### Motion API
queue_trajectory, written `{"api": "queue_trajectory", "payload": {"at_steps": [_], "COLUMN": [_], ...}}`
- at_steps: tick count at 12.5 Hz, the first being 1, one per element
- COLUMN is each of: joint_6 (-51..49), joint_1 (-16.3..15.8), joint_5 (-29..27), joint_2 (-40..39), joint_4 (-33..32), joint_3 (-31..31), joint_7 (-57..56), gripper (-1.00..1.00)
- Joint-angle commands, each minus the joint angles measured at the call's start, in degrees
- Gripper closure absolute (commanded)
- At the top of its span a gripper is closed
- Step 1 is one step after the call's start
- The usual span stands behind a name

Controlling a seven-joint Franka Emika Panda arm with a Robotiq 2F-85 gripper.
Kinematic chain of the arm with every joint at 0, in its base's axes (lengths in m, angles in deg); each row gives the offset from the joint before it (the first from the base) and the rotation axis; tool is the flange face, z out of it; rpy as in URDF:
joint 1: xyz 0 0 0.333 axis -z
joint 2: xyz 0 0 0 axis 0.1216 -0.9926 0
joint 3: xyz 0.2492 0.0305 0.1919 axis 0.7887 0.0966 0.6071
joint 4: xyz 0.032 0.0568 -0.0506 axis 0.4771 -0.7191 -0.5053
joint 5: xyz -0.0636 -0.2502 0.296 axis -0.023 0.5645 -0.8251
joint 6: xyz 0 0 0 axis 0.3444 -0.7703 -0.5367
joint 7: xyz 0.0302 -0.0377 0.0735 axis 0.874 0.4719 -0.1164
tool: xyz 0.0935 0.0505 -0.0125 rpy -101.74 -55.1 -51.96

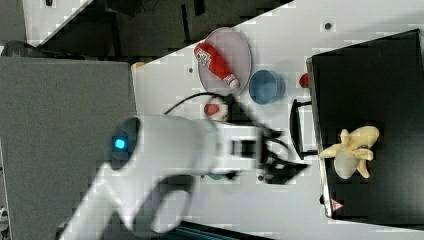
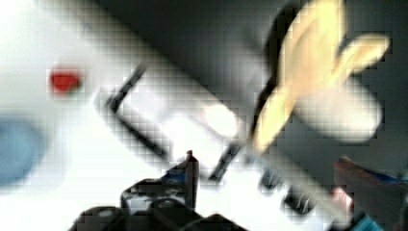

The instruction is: Pick banana from table and place on oven.

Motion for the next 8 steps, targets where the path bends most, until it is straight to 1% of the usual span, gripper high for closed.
{"api": "queue_trajectory", "payload": {"at_steps": [1,3,4,6,8], "joint_6": [-3.58,-6.92,-10.18,-16.89,-17.07], "joint_1": [-7.50,-7.89,-7.88,-7.89,-7.89], "joint_5": [-3.30,-3.27,-3.20,-3.21,-3.20], "joint_2": [8.71,13.80,16.13,20.15,22.46], "joint_4": [4.11,3.96,3.63,2.50,2.11], "joint_3": [10.76,17.14,19.44,22.39,23.95], "joint_7": [5.86,19.84,25.94,34.64,37.45], "gripper": [-1.00,-1.00,-1.00,-1.00,-1.00]}}
